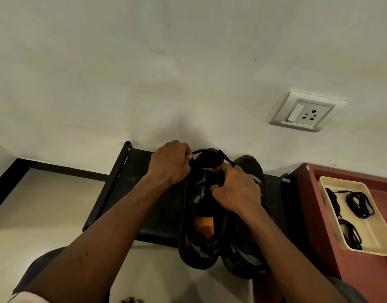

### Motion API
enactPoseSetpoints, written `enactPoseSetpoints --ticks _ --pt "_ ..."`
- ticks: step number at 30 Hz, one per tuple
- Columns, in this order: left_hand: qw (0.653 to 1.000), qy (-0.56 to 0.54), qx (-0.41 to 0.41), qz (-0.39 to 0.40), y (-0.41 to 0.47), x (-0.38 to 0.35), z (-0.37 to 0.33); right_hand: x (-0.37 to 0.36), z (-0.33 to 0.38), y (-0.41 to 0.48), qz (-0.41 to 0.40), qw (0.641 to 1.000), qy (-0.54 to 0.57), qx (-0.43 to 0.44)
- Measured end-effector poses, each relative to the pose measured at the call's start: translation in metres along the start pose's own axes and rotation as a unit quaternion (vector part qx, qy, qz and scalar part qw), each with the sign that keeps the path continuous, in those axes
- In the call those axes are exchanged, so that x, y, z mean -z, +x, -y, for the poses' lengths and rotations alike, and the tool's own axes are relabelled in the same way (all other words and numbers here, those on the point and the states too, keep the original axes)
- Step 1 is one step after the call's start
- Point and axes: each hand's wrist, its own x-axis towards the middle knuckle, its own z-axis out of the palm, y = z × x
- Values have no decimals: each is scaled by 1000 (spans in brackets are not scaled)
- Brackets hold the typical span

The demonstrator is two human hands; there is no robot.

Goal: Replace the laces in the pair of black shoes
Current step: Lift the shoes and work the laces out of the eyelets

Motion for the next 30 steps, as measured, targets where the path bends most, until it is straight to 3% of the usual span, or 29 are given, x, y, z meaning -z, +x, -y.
enactPoseSetpoints --ticks 6,11,14,17,19,23,30 --pt "972 -141 151 -113 6 9 14 0 -2 1 -2 1000 6 3" --pt "896 -286 274 -202 14 20 28 -1 -7 0 -6 1000 25 4" --pt "805 -508 284 -119 15 25 20 -1 -7 0 -5 999 30 7" --pt "739 -613 279 -25 13 24 7 0 -6 1 -5 999 27 15" --pt "753 -604 262 20 10 22 0 0 -6 1 -7 1000 24 17" --pt "842 -501 186 78 5 22 -7 -2 -5 2 -24 998 48 28" --pt "836 -511 63 189 -4 36 -8 1 7 2 -81 949 266 149"
